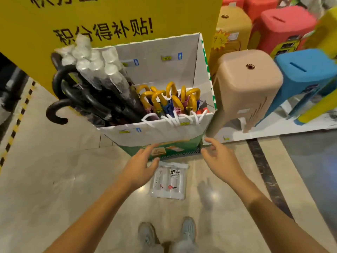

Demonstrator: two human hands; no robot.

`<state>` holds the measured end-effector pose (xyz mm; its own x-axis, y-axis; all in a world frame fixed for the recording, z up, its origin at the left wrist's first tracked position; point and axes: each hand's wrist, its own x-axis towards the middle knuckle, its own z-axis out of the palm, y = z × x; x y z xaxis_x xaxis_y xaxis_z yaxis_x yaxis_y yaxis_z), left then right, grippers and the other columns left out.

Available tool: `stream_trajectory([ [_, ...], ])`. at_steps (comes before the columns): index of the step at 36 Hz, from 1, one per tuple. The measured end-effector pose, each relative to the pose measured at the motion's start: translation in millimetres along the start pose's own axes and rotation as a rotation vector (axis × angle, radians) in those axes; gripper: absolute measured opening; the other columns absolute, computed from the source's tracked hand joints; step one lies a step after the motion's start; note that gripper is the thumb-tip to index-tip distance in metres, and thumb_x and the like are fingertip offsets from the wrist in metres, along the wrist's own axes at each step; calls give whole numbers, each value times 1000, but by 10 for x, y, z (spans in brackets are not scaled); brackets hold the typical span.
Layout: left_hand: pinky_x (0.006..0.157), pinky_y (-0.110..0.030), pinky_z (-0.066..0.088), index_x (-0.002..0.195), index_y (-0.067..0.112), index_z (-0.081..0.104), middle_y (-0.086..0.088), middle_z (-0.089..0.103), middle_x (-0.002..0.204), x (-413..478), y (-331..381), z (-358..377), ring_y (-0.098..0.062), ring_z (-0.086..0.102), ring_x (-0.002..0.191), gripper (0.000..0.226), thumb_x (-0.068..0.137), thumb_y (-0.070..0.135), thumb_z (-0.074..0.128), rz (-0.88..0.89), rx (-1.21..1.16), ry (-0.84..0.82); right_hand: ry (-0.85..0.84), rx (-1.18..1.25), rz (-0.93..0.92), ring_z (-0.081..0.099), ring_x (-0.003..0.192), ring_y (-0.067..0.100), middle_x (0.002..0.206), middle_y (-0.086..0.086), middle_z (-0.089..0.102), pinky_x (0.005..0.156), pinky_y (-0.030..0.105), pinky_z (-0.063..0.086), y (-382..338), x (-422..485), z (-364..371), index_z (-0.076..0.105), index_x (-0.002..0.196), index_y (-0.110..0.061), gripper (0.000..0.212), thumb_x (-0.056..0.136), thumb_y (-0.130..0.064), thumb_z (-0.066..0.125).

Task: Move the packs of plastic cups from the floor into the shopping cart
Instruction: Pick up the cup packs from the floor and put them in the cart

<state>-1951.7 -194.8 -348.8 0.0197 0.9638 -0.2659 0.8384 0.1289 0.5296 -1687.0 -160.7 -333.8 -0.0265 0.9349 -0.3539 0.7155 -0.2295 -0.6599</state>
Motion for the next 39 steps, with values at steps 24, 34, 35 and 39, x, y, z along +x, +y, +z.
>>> stream_trajectory([
  [24,93,-32,46,144,62,5,6,42,135,1452,-3742,4142,-12,54,97,58,97,53,39,-168,-21,-297,-171,126,231,49,116,7,152,-2,42,106,29,41,3753,1819,4365,14,146,-67,58,105,-50,51],
  [34,108,-33,35,139,70,1,12,35,140,1933,-4602,5191,-7,40,130,61,91,66,38,-99,-178,-363,-295,60,43,6,161,16,163,-12,12,127,32,12,4740,2137,5511,-15,153,-61,82,104,-58,50],
  [35,105,-30,37,139,70,0,13,36,138,1955,-4625,5219,-5,42,128,62,92,64,40,-88,-181,-371,-291,59,42,5,162,21,166,-6,14,130,36,10,4761,2152,5582,-19,152,-63,86,101,-62,50],
  [39,95,-17,39,139,70,0,10,46,122,2061,-4651,5153,-3,52,108,67,85,74,40,-49,-150,-381,-264,86,36,47,131,12,136,-6,36,115,25,38,4803,2246,5582,-26,130,-86,91,91,-74,56],
])
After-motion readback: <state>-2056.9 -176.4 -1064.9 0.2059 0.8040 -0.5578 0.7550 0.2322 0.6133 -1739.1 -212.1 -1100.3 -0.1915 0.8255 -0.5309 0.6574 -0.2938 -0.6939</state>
